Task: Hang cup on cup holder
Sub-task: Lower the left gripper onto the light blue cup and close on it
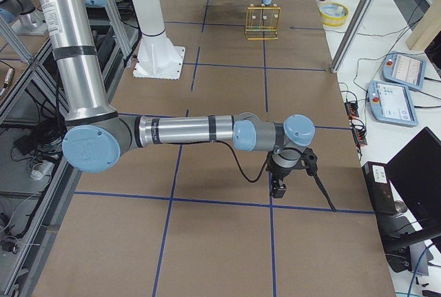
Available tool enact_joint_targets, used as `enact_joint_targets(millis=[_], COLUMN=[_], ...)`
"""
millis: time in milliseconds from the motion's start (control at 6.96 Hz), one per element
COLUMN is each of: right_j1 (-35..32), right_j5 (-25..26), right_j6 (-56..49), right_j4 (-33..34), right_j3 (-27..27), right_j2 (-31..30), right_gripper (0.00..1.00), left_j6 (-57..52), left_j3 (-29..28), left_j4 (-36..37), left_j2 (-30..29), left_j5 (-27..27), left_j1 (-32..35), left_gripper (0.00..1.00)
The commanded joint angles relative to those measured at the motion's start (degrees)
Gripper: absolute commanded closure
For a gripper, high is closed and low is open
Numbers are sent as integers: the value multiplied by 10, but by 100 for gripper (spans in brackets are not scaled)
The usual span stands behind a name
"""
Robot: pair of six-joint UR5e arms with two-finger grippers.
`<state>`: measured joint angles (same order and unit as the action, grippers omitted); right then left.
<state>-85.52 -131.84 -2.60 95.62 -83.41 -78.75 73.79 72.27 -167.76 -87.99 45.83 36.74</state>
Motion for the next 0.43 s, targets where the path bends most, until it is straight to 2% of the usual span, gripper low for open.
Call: enact_joint_targets(millis=[0,287], right_j1=[0,0], right_j5=[0,0], right_j6=[0,0], right_j4=[0,0], right_j3=[0,0], right_j2=[0,0], right_gripper=[0,0], left_j6=[0,-8], left_j3=[-18,-38], left_j4=[1,-1], left_j2=[-6,-8], left_j5=[0,7], left_j1=[-25,-36], left_gripper=[0,0])
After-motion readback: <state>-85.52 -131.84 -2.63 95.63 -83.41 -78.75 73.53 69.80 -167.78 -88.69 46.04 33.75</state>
